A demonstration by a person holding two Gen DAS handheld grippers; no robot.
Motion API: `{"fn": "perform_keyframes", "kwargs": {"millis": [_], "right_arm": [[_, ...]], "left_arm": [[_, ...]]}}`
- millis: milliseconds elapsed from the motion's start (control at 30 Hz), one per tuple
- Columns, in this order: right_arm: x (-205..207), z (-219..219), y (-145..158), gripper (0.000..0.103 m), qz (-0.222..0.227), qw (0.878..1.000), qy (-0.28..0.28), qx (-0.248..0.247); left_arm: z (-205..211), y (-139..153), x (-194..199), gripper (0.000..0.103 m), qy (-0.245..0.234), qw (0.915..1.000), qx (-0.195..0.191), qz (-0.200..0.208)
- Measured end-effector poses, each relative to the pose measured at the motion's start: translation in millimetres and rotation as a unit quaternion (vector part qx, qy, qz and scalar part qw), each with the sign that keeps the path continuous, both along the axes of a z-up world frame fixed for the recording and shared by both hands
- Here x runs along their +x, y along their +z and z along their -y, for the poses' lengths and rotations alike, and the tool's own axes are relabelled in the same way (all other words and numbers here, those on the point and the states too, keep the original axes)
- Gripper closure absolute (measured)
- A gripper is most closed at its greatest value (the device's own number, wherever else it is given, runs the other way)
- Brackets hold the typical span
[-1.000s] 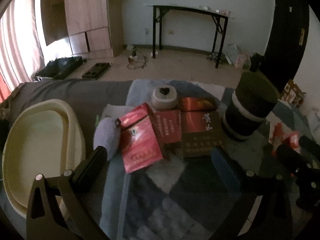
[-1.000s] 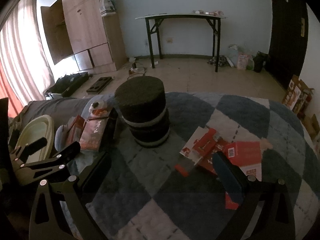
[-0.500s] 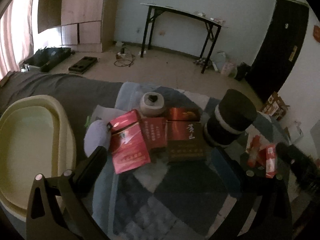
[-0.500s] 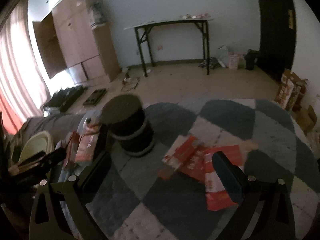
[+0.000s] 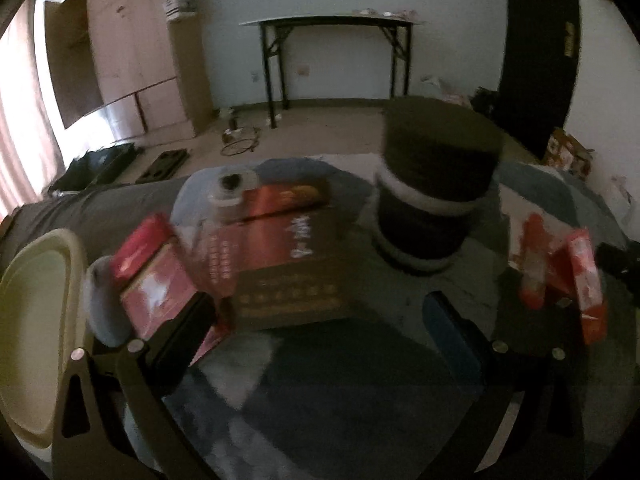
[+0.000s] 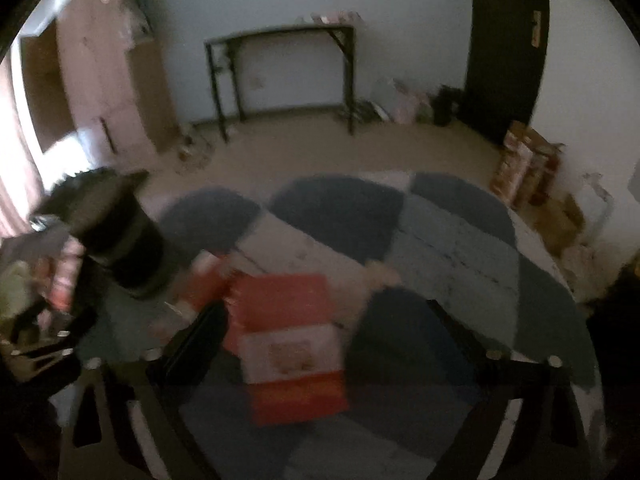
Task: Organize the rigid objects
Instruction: 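Grasp the red-white Double Happiness box with the right tool and lift it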
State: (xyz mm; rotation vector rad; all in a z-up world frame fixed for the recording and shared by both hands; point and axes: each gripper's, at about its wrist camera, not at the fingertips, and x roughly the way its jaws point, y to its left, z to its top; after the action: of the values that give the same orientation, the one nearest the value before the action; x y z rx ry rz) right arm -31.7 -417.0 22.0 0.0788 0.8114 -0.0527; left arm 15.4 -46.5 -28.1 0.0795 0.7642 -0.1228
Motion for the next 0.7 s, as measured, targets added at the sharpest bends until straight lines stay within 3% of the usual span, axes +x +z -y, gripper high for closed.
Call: {"fn": "perform_keyframes", "kwargs": {"millis": [333, 533, 567, 700], "right_arm": [[16, -1, -16, 0.004, -0.05, 0.997, 0.04, 0.038], [19, -3, -19, 0.016, -0.046, 0.997, 0.054, 0.033], [20, -3, -20, 0.019, -0.048, 0.997, 0.053, 0.028], [20, -6, -23, 0.031, -0.051, 0.997, 0.055, 0.025]], "left_arm": [[-14, -2, 7, 0.0, -0.013, 0.998, -0.058, -0.02], [-15, -1, 7, 0.001, -0.006, 0.9991, -0.04, -0.008], [-15, -1, 7, 0.003, -0.003, 0.9994, -0.034, -0.006], [-20, -3, 10, 0.031, -0.002, 0.999, -0.042, -0.016]]}}
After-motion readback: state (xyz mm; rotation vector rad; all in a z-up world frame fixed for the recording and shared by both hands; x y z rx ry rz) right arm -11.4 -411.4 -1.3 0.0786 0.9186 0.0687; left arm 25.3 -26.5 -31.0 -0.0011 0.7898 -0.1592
